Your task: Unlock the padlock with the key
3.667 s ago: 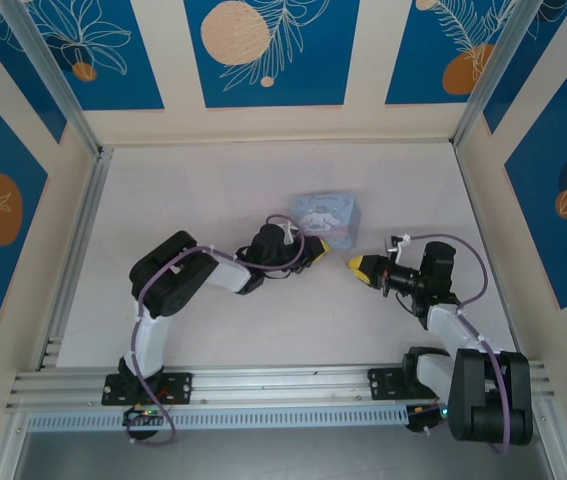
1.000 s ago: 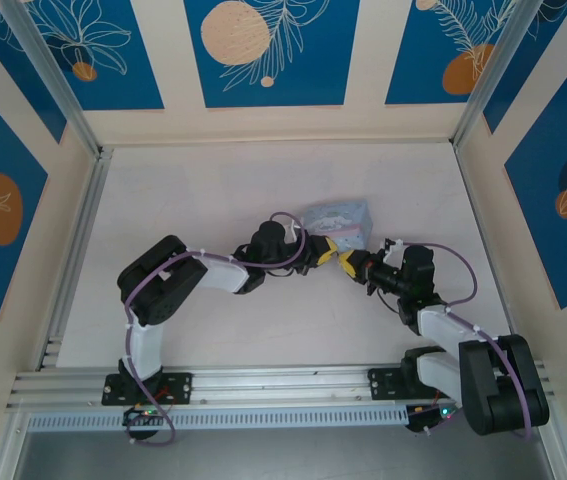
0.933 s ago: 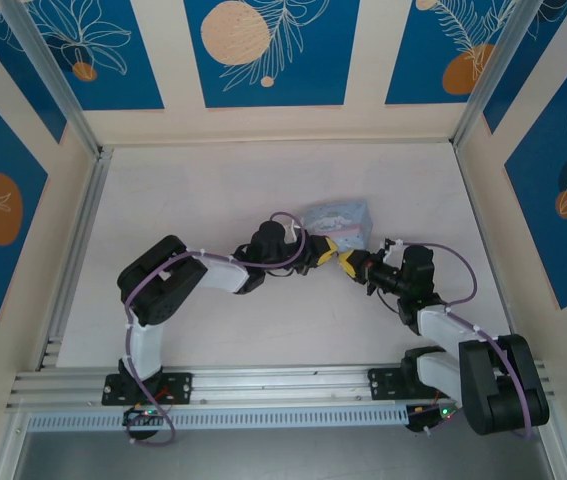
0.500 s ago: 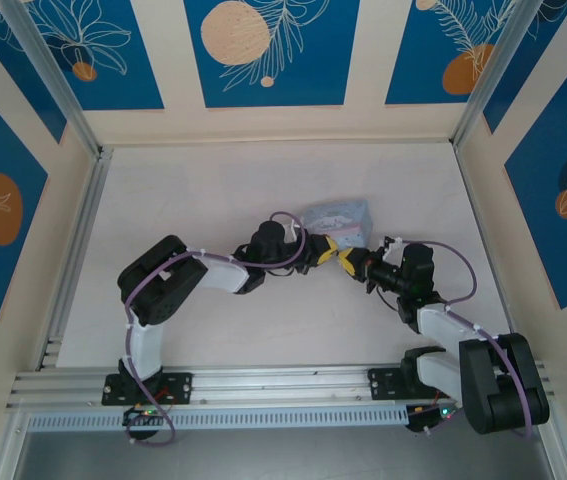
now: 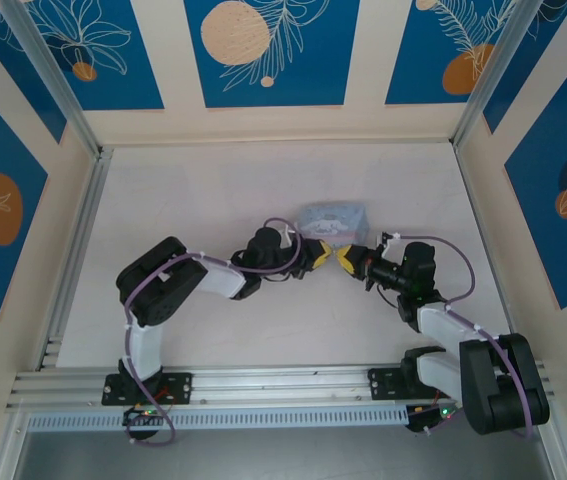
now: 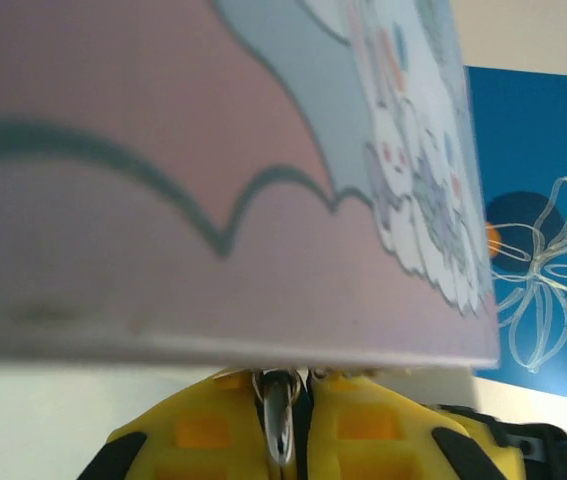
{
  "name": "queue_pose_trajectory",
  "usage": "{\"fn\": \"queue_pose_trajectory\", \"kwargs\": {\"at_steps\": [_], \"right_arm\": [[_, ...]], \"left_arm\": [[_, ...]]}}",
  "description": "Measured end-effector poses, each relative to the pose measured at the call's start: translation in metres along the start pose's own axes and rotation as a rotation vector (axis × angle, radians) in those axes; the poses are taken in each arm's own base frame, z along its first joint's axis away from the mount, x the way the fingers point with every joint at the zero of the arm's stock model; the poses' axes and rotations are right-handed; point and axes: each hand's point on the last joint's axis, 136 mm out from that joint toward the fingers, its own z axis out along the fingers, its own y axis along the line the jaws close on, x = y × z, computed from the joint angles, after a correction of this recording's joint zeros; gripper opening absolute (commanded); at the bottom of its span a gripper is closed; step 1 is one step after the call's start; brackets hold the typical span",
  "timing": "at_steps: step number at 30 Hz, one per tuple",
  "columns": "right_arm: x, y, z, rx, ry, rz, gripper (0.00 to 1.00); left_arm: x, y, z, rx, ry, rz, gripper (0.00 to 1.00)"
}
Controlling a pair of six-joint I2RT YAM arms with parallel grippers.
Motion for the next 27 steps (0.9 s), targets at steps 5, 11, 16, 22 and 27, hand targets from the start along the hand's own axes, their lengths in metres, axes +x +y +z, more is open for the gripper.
{"fn": "queue_pose_trajectory", "kwargs": {"at_steps": [5, 11, 16, 22, 27], "right_arm": [[0.011, 0.01, -0.004, -0.029, 0.046, -0.055, 0.0], [0.022, 0.013, -0.004, -0.039, 0.095, -0.085, 0.0], [0.035, 0.006, 0.006, -0.033, 0.166, -0.096, 0.0], [0.052, 0.002, 0.026, -0.031, 0.263, -0.117, 0.0], [0.06, -0.003, 0.038, -0.04, 0.31, -0.135, 0.0]], "left_arm": [[-0.005, 0.009, -0.025, -0.072, -0.07, 0.02, 0.0], [-0.014, -0.002, -0.057, -0.098, -0.163, 0.065, 0.0], [-0.02, 0.005, -0.081, -0.147, -0.223, 0.076, 0.0], [-0.02, 0.007, -0.096, -0.169, -0.251, 0.082, 0.0], [-0.02, 0.005, -0.099, -0.171, -0.255, 0.089, 0.0]]}}
